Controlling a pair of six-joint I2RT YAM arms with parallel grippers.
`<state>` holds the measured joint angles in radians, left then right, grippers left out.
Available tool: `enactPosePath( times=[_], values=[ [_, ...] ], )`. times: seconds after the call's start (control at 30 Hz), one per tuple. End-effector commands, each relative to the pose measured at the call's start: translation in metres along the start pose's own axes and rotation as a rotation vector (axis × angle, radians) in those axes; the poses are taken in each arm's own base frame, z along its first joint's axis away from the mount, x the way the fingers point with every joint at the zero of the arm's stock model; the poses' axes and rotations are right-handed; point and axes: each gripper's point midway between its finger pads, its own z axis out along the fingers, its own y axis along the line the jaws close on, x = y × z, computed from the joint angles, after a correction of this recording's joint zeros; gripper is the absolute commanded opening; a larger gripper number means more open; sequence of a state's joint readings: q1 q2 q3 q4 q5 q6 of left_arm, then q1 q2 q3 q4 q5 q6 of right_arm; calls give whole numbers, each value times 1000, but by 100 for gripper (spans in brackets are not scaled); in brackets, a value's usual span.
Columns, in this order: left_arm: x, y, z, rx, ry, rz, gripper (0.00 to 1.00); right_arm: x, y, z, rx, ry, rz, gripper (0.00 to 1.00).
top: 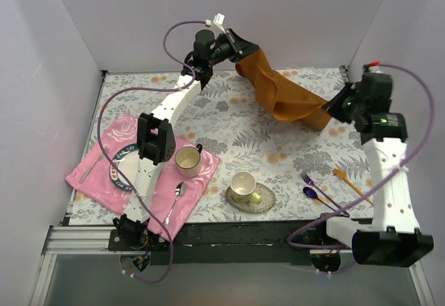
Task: Fold the napkin, place the utensils inside, and roll it up
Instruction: Flatten the napkin out
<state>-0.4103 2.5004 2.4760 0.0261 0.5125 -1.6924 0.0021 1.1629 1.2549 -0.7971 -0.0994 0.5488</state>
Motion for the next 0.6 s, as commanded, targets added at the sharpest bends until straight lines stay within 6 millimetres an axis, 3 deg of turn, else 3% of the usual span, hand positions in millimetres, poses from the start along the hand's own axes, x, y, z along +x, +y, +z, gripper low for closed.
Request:
enactPosePath(
  times=[0.0,0.07,0.13,0.17,0.2,0.23,0.3,0.33,0.37,0.4,0.43,0.5,0.53,0.57],
  values=[
    [-28,-147,-33,265,-110,112,0,-108,47,-111,-96,-485,-133,1],
    [-27,-136,-37,229,-54,120,0,-102,44,-104,-88,-446,-146,1],
    [-19,-118,-47,187,22,107,0,-70,41,-72,-146,-329,-120,1],
    [-5,-81,-48,104,63,103,0,-56,39,-65,-167,-292,-101,1],
    [0,-67,-54,66,84,102,0,-39,32,-52,-167,-229,-78,1],
    [-2,-59,-70,46,113,93,0,-4,20,-32,-163,-100,-38,1],
    [9,-17,-84,-69,159,28,0,31,5,-21,-142,1,33,1],
    [1,-9,-96,-110,153,10,0,59,-8,-7,-138,78,58,1],
    [-5,-2,-102,-143,131,8,0,66,-10,-9,-139,80,67,1],
    [-8,8,-108,-179,119,-12,0,69,-16,-7,-117,86,61,1],
    [-24,9,-114,-181,73,-12,0,64,-16,-9,-101,77,46,1],
    [-45,-11,-118,-148,-6,-9,0,22,3,-21,-120,-16,-21,1],
    [-61,-30,-117,-91,-59,34,0,1,9,-25,-107,-68,-39,1],
    [-70,-40,-114,-61,-95,48,0,-41,33,-41,-140,-150,-71,1]
  ],
)
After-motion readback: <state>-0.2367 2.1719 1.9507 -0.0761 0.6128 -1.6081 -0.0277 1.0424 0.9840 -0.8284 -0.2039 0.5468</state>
